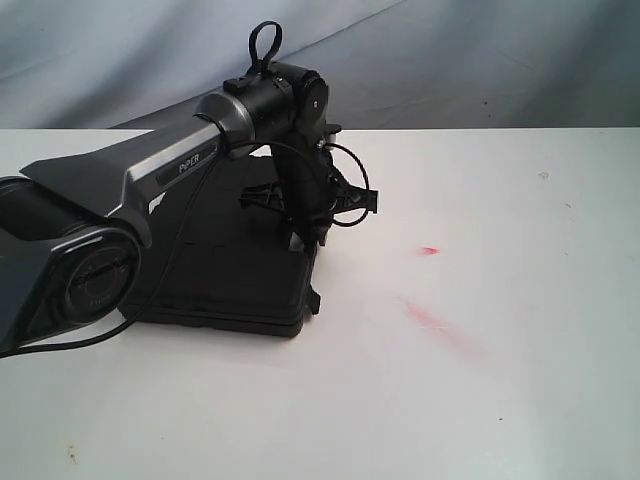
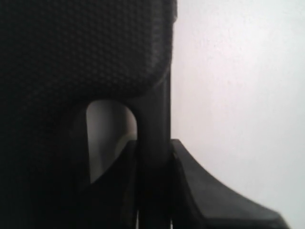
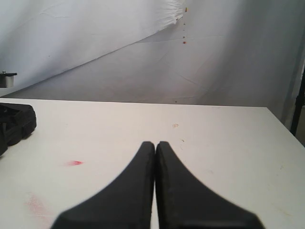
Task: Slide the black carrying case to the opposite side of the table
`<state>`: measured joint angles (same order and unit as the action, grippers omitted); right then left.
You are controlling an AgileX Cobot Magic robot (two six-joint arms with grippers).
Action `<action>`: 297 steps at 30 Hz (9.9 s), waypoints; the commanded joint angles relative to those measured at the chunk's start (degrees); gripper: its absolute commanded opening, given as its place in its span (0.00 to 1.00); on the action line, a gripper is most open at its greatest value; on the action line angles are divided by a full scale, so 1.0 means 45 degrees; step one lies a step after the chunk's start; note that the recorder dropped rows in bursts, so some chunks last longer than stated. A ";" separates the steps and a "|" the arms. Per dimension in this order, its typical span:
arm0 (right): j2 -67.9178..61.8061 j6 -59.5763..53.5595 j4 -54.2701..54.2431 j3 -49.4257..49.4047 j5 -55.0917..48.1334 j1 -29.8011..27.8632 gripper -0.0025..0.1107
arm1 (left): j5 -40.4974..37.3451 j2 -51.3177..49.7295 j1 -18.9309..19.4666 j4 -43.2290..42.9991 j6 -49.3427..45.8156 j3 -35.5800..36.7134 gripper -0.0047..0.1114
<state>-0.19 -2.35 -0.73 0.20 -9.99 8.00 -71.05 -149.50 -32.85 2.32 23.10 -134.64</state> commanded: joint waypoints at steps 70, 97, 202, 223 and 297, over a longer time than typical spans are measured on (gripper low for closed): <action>0.0043 0.0000 0.0054 -0.0045 0.0153 0.0015 0.02 | 0.7224 0.5207 0.3256 0.5001 -0.3819 1.1509 0.04; 0.0043 0.0000 0.0054 -0.0045 0.0153 0.0015 0.02 | 0.8514 0.5207 0.2268 0.7494 -0.0851 1.2435 0.04; 0.0043 0.0000 0.0054 -0.0045 0.0153 0.0015 0.02 | 0.4263 0.5199 0.1529 -0.0336 0.0562 0.9696 0.41; 0.0043 0.0000 0.0054 -0.0045 0.0153 0.0015 0.02 | 0.4558 0.9493 0.1222 -0.1386 -0.0283 1.0738 0.40; 0.0043 0.0000 0.0054 -0.0045 0.0153 0.0015 0.02 | 1.4085 3.3223 0.7100 0.0380 -0.4574 2.9921 0.04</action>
<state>-0.19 -2.35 -0.73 0.20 -9.76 8.00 -8.35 -0.21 -0.66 4.22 2.82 -0.27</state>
